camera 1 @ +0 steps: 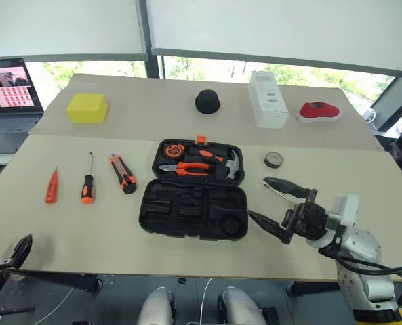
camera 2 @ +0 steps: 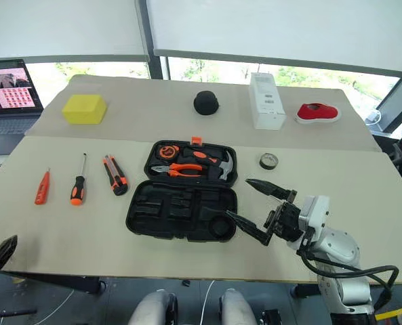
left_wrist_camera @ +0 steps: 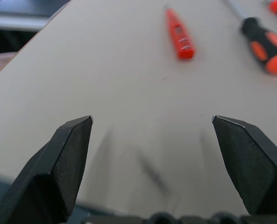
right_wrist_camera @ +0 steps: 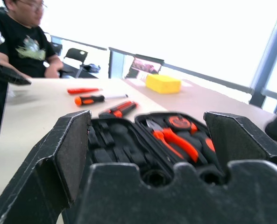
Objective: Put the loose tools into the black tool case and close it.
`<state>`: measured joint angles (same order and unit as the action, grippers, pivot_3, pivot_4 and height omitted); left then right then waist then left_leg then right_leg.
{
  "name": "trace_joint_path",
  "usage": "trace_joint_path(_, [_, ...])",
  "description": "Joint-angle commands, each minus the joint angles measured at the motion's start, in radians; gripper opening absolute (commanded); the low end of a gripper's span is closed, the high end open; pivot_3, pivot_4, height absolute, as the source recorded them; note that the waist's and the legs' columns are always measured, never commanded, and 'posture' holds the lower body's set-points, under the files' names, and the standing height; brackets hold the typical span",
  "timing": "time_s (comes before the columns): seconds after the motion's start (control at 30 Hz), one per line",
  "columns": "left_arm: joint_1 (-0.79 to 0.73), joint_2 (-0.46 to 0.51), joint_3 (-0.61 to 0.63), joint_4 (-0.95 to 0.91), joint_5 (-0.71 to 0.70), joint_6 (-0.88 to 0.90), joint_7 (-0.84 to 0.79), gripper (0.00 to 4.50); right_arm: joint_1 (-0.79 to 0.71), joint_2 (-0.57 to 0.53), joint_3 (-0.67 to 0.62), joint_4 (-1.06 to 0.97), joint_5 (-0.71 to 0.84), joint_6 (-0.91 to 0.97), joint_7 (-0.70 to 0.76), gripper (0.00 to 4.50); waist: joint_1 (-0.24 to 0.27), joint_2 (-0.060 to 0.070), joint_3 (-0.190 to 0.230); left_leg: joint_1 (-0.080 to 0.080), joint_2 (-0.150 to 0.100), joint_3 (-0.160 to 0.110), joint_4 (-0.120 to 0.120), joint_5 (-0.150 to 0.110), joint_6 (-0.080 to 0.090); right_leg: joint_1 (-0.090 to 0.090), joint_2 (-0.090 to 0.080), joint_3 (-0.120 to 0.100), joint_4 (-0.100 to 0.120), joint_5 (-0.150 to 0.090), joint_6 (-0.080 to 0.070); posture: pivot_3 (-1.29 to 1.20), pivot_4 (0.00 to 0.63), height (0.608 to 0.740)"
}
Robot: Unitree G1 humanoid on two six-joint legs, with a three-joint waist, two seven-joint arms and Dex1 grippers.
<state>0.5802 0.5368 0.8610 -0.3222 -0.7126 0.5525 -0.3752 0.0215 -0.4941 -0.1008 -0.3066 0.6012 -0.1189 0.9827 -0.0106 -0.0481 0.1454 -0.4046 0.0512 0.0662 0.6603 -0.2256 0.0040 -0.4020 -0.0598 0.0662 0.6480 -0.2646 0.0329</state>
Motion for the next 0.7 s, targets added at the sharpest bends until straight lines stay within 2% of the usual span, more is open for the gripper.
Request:
trace_joint_path(0.03, [-0.014,0.041,0.016,-0.125,-0.111,0.106,-0.001,4.38,-0.008,0.005,-0.013,-0.023,0.004,-0.017,0.005,4.49,0.005,0.0,0.0,0.0,0.0,0.0,0.0,0.0,0.0,0.0,0.0,0.0,0.0,0.0,0.0,0.0,0.15,0.74])
trace_joint_path(0.1, [-0.073,0.124,-0.007,-0.155,-0.148,0.186,0.006,4.38,-0.008,0.003,-0.011,-0.019,0.001,-0.018,0.013,4.49,0.014,0.0,0.0,0.001,0.0,0.0,0.0,0.0,0.0,-0.001,0.0,-0.001,0.0,0.0,0.0,0.0,0.15,0.74])
trace_joint_path(0.17, [-0.199,0.217,-0.053,-0.134,-0.164,0.292,0.076,4.38,-0.019,0.002,-0.015,-0.02,0.01,-0.006,0.008,4.49,0.022,0.0,0.0,0.001,0.0,0.001,0.0,0.001,-0.001,-0.001,0.0,-0.003,0.0,0.0,-0.001,0.0,0.15,0.74])
trace_joint_path(0.27, [-0.375,0.289,-0.124,-0.081,-0.198,0.431,0.155,4.38,-0.029,0.006,-0.012,-0.021,0.009,0.001,-0.003,4.49,0.019,0.001,0.0,0.002,-0.001,0.001,0.0,0.002,-0.002,0.001,0.001,-0.003,0.001,0.001,-0.003,0.0,0.15,0.74])
trace_joint_path(0.4, [-0.71,0.304,-0.363,0.094,-0.113,0.549,0.246,4.38,-0.025,0.014,0.007,-0.023,-0.002,0.0,-0.004,4.49,0.01,0.003,0.002,0.004,-0.002,-0.001,0.0,0.002,-0.001,0.005,0.001,-0.001,0.001,0.001,-0.002,0.0,0.15,0.74])
trace_joint_path(0.63, [-0.925,0.302,-0.627,0.331,0.074,0.507,0.155,4.38,-0.02,0.018,0.019,-0.027,-0.011,-0.003,-0.003,4.49,-0.01,0.003,0.002,-0.002,-0.002,-0.003,0.0,0.001,-0.003,-0.002,0.004,0.0,0.001,0.002,-0.001,0.0,0.15,0.74])
trace_joint_path(0.7, [-0.967,0.3,-0.672,0.403,0.114,0.491,0.113,3.87,-0.012,0.018,0.023,-0.03,-0.013,-0.005,0.0,4.5,-0.004,0.003,0.002,-0.003,-0.002,-0.002,0.0,0.001,-0.003,-0.002,0.004,0.0,0.001,0.002,-0.001,0.0,0.15,0.74])
